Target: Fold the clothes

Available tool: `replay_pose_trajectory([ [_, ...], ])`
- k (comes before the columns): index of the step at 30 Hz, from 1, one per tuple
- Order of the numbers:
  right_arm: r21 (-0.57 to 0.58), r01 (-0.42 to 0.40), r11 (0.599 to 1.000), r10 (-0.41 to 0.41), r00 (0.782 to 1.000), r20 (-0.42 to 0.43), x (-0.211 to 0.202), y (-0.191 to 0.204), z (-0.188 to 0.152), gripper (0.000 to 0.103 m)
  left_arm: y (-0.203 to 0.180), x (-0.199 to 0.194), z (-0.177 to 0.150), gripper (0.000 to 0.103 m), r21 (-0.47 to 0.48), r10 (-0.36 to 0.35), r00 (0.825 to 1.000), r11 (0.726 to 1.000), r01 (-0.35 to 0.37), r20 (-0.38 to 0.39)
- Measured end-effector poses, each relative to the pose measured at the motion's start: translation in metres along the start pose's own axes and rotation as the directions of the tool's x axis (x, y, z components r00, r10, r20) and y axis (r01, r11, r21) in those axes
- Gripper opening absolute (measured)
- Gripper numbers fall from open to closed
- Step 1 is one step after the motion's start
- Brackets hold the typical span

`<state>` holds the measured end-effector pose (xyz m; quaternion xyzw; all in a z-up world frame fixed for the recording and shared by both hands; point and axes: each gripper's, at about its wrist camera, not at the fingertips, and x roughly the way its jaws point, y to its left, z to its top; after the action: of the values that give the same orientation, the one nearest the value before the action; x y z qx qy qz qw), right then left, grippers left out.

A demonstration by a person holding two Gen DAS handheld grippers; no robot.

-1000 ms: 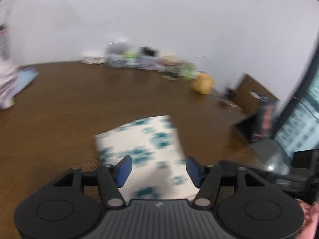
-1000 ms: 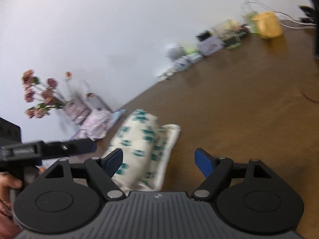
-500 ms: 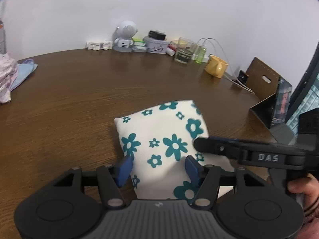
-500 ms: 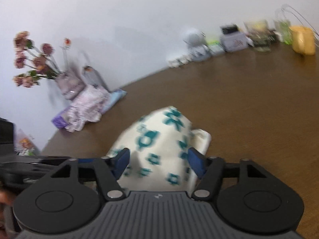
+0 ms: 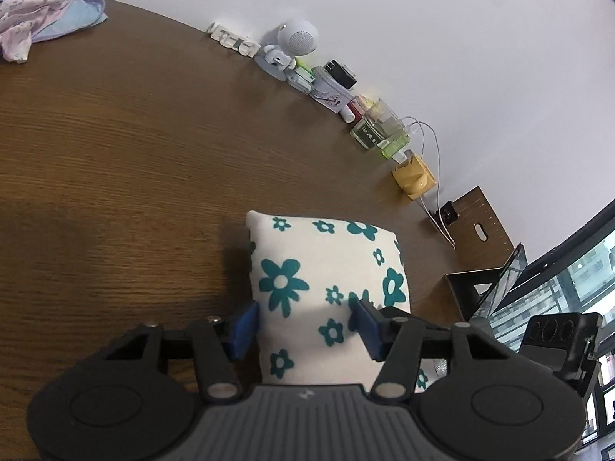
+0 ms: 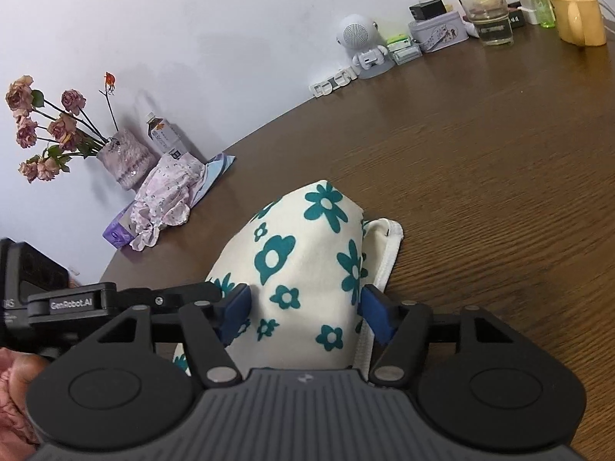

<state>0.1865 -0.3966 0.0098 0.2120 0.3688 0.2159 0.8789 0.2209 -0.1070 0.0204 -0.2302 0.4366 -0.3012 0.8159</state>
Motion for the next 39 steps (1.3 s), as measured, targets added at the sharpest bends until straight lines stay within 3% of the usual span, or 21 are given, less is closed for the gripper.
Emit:
replay_pose_trajectory([
  [10,-0.004,-0.074,0.997,0.074,0.997,-0.032,0.014,0.012,0.002,0.058,0.020,-0.039,-0.011,0.047,-0.031,0.038,0.998,0.999,-0.036,0.054],
  [28,-0.108,-0.233,0.966,0.212,0.961,-0.176,0.089,0.139,-0.032,0.058,0.102,-0.170,-0.036,0.045,-0.159,0.178,0.963,0.976,-0.148,0.201],
  [34,-0.124,-0.257,0.958,0.229,0.952,-0.205,0.102,0.164,-0.041,0.058,0.108,-0.184,-0.036,0.045,-0.165,0.191,0.958,0.974,-0.157,0.216],
  [39,-0.136,-0.236,0.962,0.211,0.962,-0.175,0.092,0.168,-0.039,0.059,0.111,-0.189,-0.031,0.045,-0.160,0.188,0.953,0.975,-0.152,0.238],
])
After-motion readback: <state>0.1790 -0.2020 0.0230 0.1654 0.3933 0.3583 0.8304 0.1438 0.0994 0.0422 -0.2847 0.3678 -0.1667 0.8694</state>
